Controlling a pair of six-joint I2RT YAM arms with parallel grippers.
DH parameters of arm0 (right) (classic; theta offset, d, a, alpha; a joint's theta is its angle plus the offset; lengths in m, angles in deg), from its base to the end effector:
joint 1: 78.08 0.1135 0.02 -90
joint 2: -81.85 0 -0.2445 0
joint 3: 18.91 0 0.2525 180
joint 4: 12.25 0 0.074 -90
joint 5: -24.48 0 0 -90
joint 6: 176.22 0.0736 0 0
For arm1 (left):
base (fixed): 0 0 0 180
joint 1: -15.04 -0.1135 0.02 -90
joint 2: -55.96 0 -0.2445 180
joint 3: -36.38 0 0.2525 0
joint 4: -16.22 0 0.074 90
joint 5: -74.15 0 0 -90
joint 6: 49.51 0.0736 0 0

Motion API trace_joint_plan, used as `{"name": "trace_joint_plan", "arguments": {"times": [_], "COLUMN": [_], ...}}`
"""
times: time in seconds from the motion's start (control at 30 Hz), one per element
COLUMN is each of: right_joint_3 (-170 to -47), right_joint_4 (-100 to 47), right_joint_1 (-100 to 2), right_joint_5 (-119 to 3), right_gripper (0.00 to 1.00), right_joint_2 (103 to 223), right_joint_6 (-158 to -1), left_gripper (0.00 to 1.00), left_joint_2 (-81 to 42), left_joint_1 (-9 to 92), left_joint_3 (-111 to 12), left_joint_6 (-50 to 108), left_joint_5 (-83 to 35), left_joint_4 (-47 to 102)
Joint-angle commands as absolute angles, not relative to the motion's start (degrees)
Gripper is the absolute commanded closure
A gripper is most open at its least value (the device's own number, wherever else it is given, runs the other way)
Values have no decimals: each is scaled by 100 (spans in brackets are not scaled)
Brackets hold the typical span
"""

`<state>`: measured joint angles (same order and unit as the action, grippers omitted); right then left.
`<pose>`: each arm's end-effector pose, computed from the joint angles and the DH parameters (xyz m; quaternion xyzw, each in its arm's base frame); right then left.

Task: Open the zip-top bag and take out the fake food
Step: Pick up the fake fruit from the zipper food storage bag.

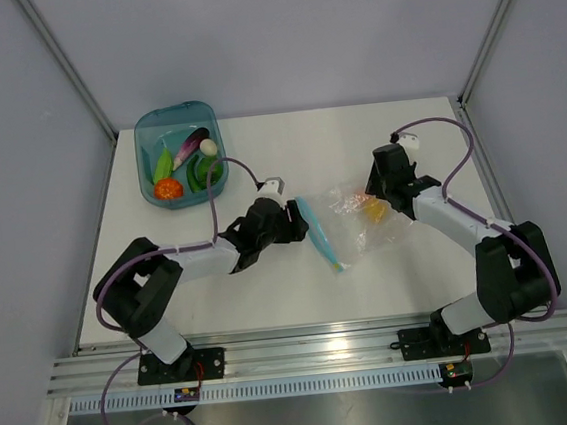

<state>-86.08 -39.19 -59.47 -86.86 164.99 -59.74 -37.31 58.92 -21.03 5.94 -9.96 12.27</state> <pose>0.3288 0.0825 0.1897 0.1356 0.8937 -0.0063 0.4276 0.2673 -0.2466 0.1319 0.0461 0.8722 -0.2717 0.4041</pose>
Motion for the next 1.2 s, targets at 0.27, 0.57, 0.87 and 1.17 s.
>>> {"name": "trace_joint_plan", "arguments": {"times": [0.27,0.57,0.87,1.17], "right_joint_3": [-8724,-8697,-8723,-8566], "right_joint_4": [-3769,-3698,-3549,-3444], "right_joint_1": [-5997,-5997,-5997,-5980], "right_joint_5": [-8468,-8187,-7370,-6851], "right_gripper": [44,52,96,100], "right_joint_2": [16623,16869,17071,16607], "right_joint_6": [-5907,-5792,-5687,-5581], "left_gripper": [43,44,44,43], "left_joint_2": [-4466,-5188,-5135,-5610], "left_joint_1": [5881,5872,5706,5486], "left_joint_3": [-2790,-3230,-3046,-2791], "left_joint_6": [524,542,490,68], "left_joint_5": [-1752,-2174,-2367,-2631], "left_joint_4": [711,431,-53,-660]}}
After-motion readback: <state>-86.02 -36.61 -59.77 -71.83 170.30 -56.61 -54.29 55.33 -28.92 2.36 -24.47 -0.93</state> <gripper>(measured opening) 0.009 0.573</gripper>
